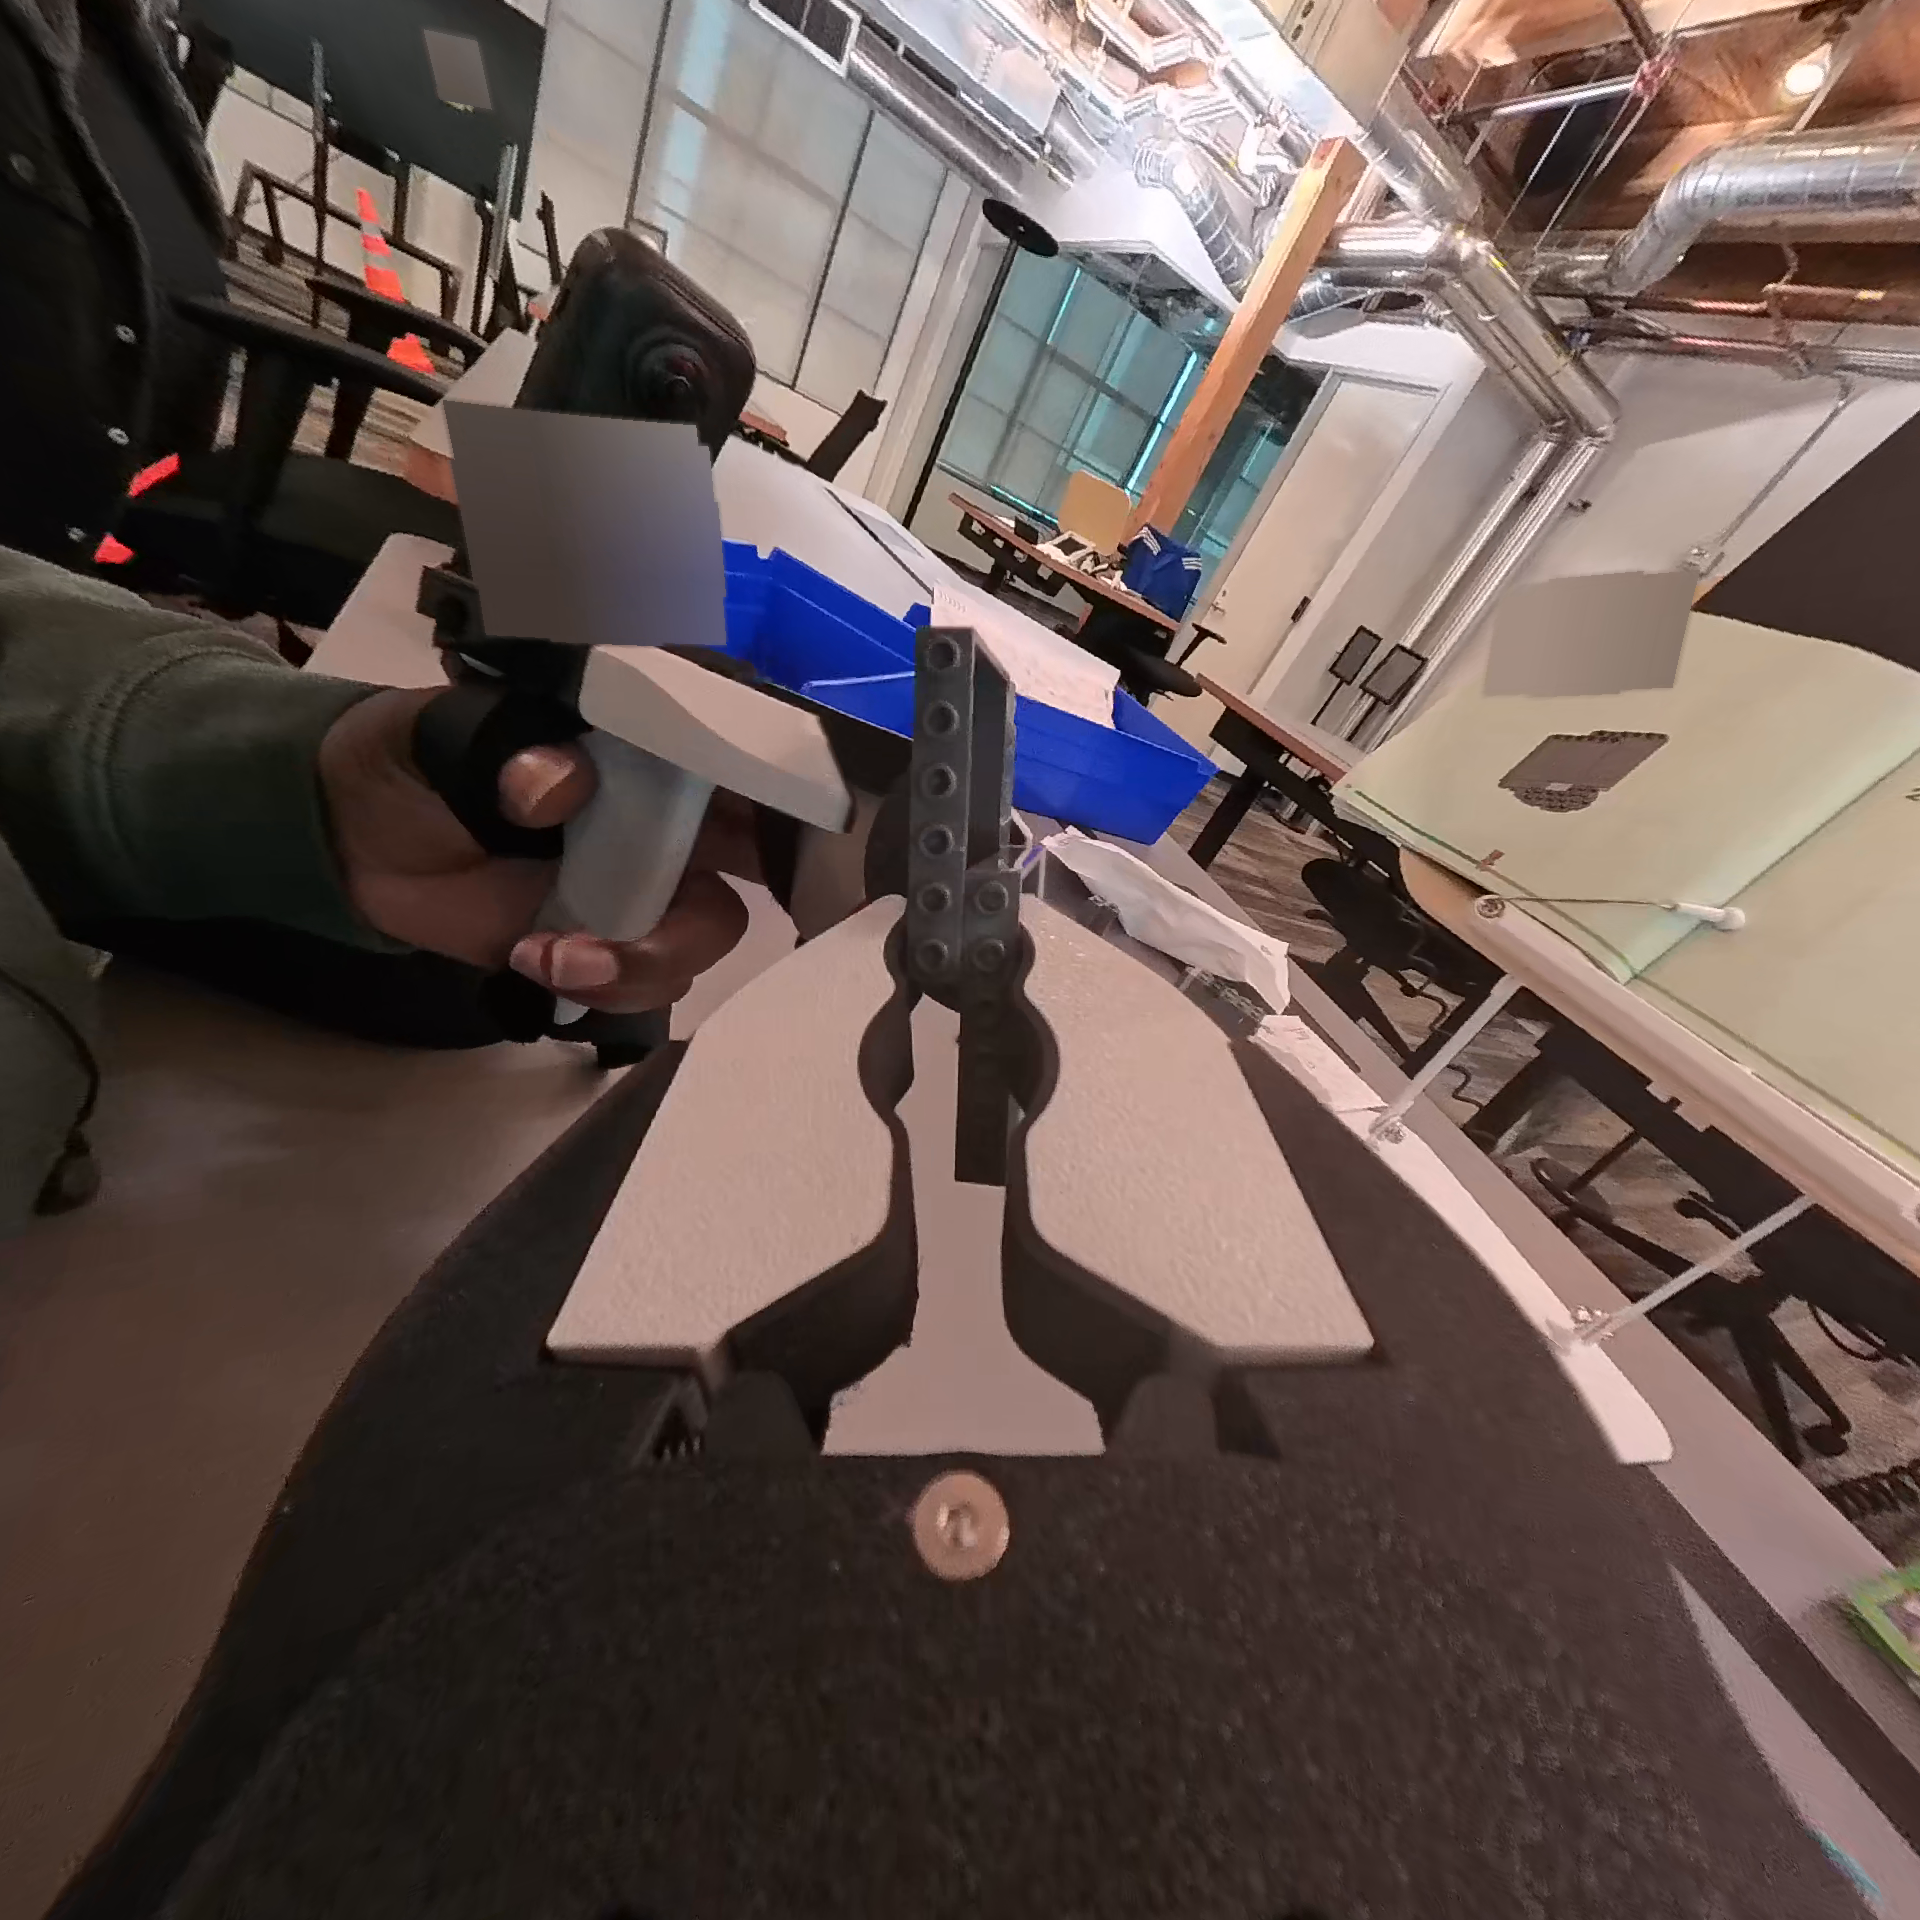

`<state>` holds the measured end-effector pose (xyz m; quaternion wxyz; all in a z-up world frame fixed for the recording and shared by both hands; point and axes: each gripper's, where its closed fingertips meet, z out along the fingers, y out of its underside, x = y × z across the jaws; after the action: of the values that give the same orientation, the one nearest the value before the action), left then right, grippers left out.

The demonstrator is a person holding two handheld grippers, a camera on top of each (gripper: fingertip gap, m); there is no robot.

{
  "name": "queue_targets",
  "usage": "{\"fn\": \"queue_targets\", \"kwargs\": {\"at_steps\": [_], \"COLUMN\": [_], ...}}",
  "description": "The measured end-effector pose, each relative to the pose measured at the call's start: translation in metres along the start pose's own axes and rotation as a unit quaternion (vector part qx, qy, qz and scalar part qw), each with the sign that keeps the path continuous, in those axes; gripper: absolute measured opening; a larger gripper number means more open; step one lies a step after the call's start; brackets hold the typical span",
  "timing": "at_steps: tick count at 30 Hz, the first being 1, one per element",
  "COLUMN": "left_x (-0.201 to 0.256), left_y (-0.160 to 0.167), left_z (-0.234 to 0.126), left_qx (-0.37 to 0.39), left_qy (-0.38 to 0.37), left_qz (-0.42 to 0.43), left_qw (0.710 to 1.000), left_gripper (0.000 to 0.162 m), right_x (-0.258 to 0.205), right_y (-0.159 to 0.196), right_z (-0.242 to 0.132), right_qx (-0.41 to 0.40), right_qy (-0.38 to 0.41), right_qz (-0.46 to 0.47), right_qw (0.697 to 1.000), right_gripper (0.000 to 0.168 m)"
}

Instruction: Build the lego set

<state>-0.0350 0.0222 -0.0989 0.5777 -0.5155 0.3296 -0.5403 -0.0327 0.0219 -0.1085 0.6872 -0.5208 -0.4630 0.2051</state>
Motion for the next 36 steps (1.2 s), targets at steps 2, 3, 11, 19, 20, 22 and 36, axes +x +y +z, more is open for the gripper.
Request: {"fn": "queue_targets", "kwargs": {"at_steps": [2, 3, 11, 19, 20, 22, 36], "left_x": [-0.002, -0.003, -0.008, -0.004, -0.001, 0.006, 0.011], "left_y": [-0.001, 0.001, 0.005, 0.004, 0.0, -0.005, -0.005], "left_z": [-0.001, -0.001, -0.001, -0.005, -0.007, -0.009, -0.014], "left_qx": [0.003, -0.001, -0.002, 0.003, 0.007, 0.011, 0.009], "left_qy": [-0.007, -0.012, -0.035, -0.022, -0.011, 0.002, -0.003], "left_qz": [-0.012, -0.006, -0.023, -0.004, 0.011, 0.046, 0.051], "left_qw": [1.0, 1.0, 0.999, 1.0, 1.0, 0.999, 0.999], "left_gripper": [0.042, 0.042, 0.039, 0.032, 0.029, 0.031, 0.035], "right_x": [-0.001, -0.002, -0.003, -0.007, -0.009, -0.012, -0.014], "right_y": [-0.001, -0.001, 0.004, 0.002, -0.002, -0.01, -0.016], "right_z": [0.001, 0.001, 0.003, 0.0, -0.001, -0.003, -0.007], "right_qx": [0.005, 0.004, 0.001, 0.009, 0.016, 0.023, 0.037], "right_qy": [-0.001, -0.001, 0.001, -0.002, -0.001, 0.007, 0.017], "right_qz": [0.003, 0.003, 0.022, 0.001, -0.021, -0.062, -0.111], "right_qw": [1.0, 1.0, 1.0, 1.0, 1.0, 0.998, 0.993], "right_gripper": [0.012, 0.012, 0.012, 0.012, 0.012, 0.013, 0.013]}}
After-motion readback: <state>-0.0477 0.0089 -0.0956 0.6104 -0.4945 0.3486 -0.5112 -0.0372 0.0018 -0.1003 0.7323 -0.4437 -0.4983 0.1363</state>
